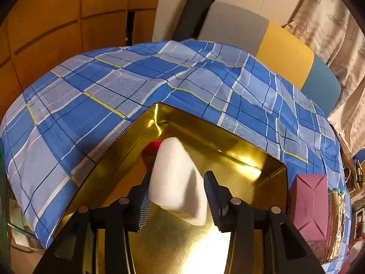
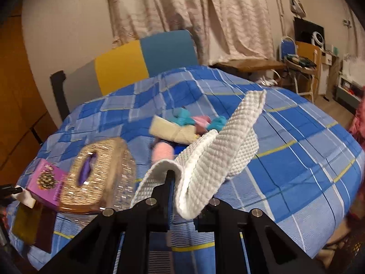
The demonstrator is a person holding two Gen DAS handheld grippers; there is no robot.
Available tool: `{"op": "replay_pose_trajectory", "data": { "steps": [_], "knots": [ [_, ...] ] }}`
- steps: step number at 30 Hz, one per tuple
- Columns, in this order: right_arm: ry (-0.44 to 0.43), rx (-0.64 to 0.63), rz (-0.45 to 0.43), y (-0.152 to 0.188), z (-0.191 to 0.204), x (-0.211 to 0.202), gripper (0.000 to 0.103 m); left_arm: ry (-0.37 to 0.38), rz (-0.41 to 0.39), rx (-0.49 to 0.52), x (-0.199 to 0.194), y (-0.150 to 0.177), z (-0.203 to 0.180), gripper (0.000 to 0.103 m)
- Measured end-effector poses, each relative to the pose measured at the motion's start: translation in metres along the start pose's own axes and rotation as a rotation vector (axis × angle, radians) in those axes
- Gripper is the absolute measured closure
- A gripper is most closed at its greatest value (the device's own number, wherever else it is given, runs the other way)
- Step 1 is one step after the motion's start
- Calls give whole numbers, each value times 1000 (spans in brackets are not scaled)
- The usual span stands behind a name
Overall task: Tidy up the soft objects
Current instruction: 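Lower the foam roll into the gold tray and open the left tool while the right tool carries the towel, then lower the white towel into the gold tray and open the right tool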
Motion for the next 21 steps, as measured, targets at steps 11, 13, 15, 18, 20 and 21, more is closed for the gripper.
{"op": "replay_pose_trajectory", "data": {
  "steps": [11,13,15,18,20,21],
  "knots": [
    [-168,-125,-62,-17,91,-22,90,292,26,164,-15,0,-59,57],
    [-189,-136,-61,-16,102,-23,90,300,8,189,-19,-8,-65,56],
    [-211,-151,-57,-13,113,-25,90,275,-7,199,-23,-13,-66,56],
    [-253,-166,-41,-11,130,-25,90,164,-35,196,-28,-11,-57,56],
    [-288,-177,-33,-10,144,-26,90,85,-43,198,-27,-1,-50,56],
    [-316,-192,-28,-9,157,-26,90,67,-38,199,-25,5,-46,56]
  ]
}}
Point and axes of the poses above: each gripper's, at about its wrist camera, not at the fingertips, and x roughly the way its jaws point, z to its left, y to its underside, the point moved 7 cm from there along x, roughly the way its jaws point, and after that the axes turned 2 degrees about -z, right-handed, at the moved point
